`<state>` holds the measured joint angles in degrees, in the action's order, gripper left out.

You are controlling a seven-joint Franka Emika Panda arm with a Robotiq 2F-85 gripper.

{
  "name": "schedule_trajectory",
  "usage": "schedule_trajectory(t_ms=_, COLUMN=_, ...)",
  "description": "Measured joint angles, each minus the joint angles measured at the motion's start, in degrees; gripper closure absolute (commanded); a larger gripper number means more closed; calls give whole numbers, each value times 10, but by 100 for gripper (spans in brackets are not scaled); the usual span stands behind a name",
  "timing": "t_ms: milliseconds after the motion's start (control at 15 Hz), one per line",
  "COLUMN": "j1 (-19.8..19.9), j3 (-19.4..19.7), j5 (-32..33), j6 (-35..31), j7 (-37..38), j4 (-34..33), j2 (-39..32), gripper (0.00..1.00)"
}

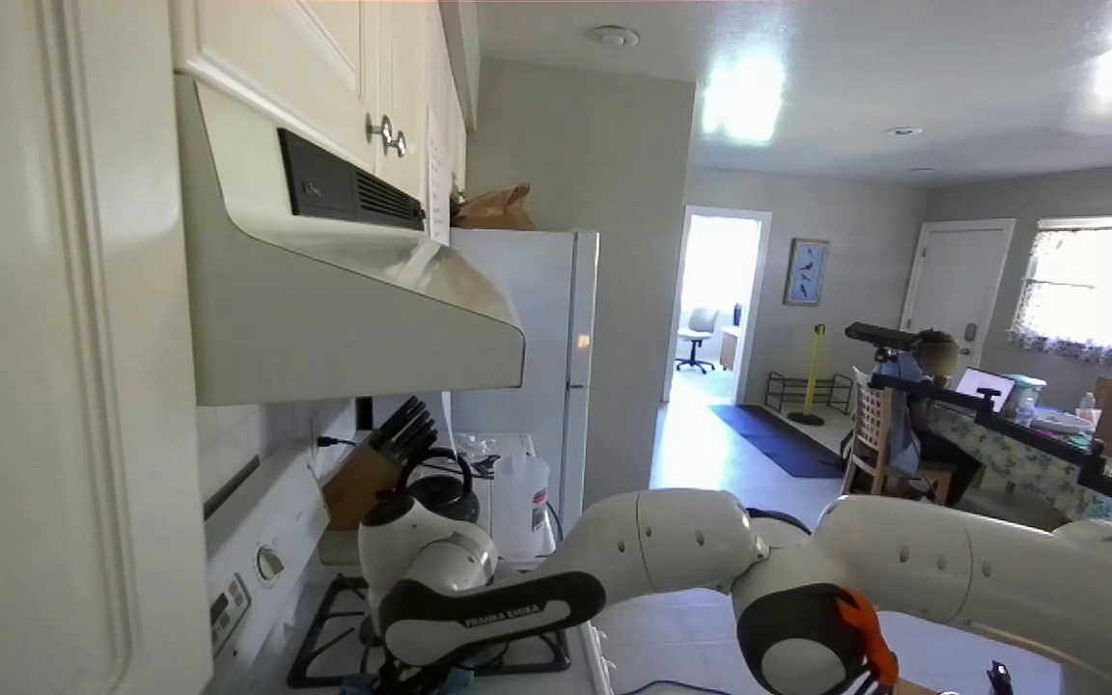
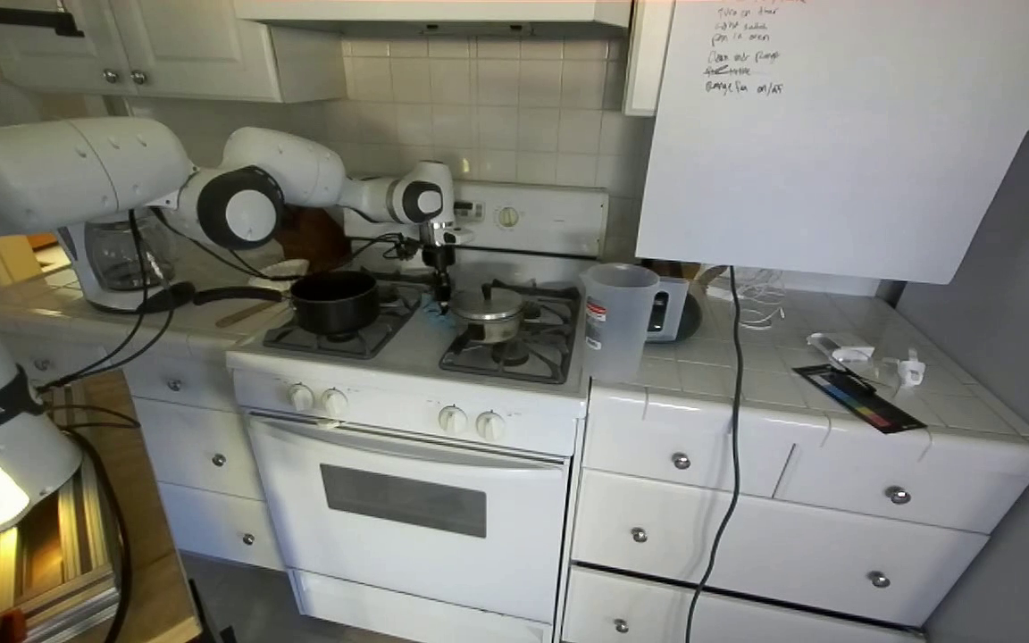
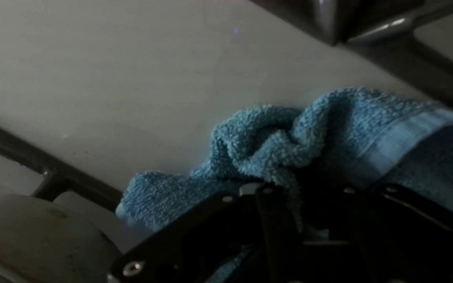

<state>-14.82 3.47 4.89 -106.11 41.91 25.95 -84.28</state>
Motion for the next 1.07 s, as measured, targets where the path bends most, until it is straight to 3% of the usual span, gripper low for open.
schedule_trajectory(t_ms=333, j1=2, j3=-49, j5=-29, j6=5, j7=-108, j4=0, j2=2, gripper=97)
schedule_trajectory(t_ms=467, j1=5, j3=-52, j5=-35, j6=31, j7=-113, j4=0, j2=4, gripper=97)
schedule_trajectory(t_ms=1067, j1=-4, j3=52, j5=2, j6=54, j7=87, j4=0, j2=2, gripper=97)
